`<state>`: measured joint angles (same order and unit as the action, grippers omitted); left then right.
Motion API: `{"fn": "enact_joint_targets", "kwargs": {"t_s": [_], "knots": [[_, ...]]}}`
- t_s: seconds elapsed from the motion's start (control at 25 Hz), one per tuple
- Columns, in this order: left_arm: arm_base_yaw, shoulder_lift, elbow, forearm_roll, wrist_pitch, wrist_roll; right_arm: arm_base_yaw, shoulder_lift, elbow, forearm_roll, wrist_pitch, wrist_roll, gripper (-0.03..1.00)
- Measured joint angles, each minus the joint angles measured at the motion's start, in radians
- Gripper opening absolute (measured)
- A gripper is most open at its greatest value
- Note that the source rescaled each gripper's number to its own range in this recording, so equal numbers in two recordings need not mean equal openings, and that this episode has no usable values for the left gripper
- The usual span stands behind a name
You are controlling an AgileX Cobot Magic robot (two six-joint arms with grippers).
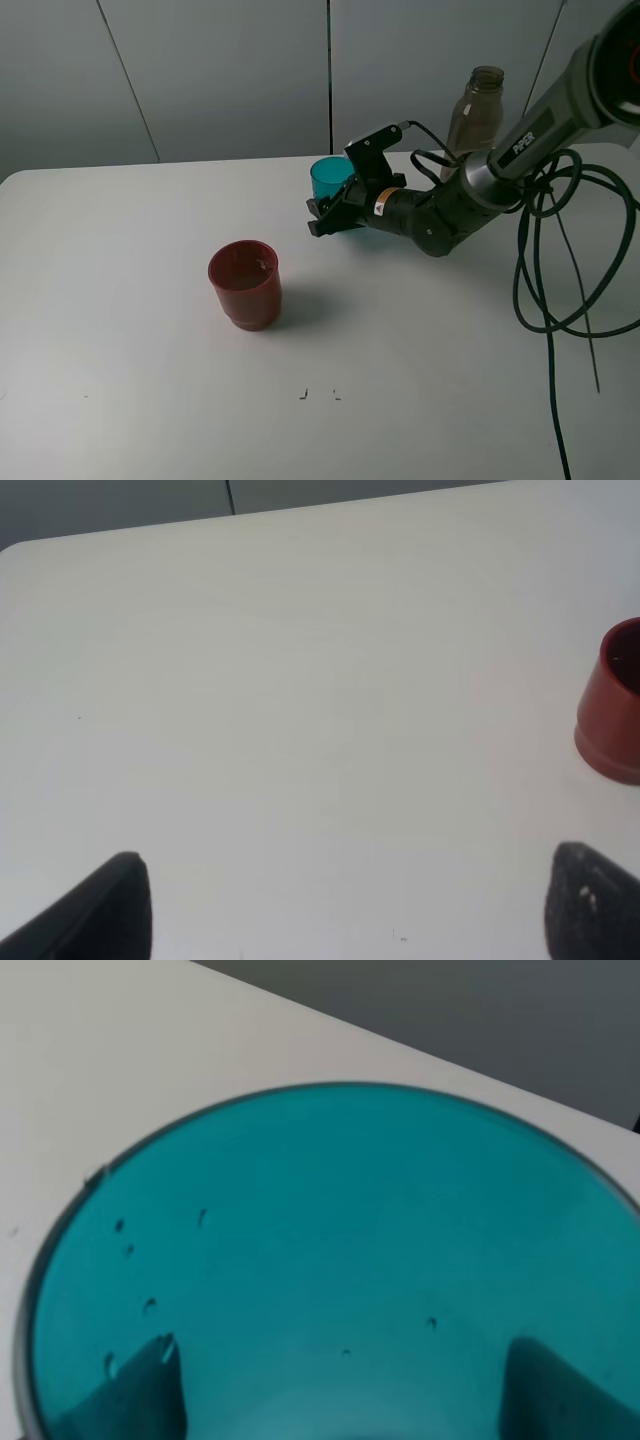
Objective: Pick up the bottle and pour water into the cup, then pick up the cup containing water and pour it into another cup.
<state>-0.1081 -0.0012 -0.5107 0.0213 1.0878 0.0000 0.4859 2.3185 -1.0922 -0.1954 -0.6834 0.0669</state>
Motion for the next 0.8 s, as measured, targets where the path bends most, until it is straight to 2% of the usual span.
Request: {"fn": "enact_joint_targets", "kwargs": {"t_s": [0.04, 0.12, 0.16, 0.2, 0.28, 0.4, 0.48, 0.68, 0.8], "knots": [[0.000, 0.000, 0.000, 0.000, 0.000, 0.000, 0.000, 0.000, 0.000, 0.000, 0.000, 0.000, 0.26], [0.000, 0.000, 0.000, 0.000, 0.000, 0.000, 0.000, 0.000, 0.000, 0.000, 0.000, 0.000, 0.72], [0.000, 0.000, 0.000, 0.000, 0.000, 0.000, 0.000, 0.000, 0.000, 0.000, 0.000, 0.000, 0.86], [0.000, 0.000, 0.000, 0.000, 0.000, 0.000, 0.000, 0.000, 0.000, 0.000, 0.002, 0.000, 0.94], [0.000, 0.000, 0.000, 0.000, 0.000, 0.000, 0.000, -0.002, 0.000, 0.000, 0.020, 0.000, 0.99], [0.000, 0.000, 0.000, 0.000, 0.000, 0.000, 0.000, -0.022, 0.000, 0.000, 0.075, 0.000, 0.99], [0.000, 0.000, 0.000, 0.000, 0.000, 0.000, 0.000, -0.050, 0.000, 0.000, 0.150, 0.004, 0.99], [0.000, 0.000, 0.000, 0.000, 0.000, 0.000, 0.000, -0.164, 0.000, 0.000, 0.429, 0.019, 1.00], [0.000, 0.000, 0.000, 0.000, 0.000, 0.000, 0.002, -0.245, 0.000, 0.000, 0.655, 0.021, 1.00]]}}
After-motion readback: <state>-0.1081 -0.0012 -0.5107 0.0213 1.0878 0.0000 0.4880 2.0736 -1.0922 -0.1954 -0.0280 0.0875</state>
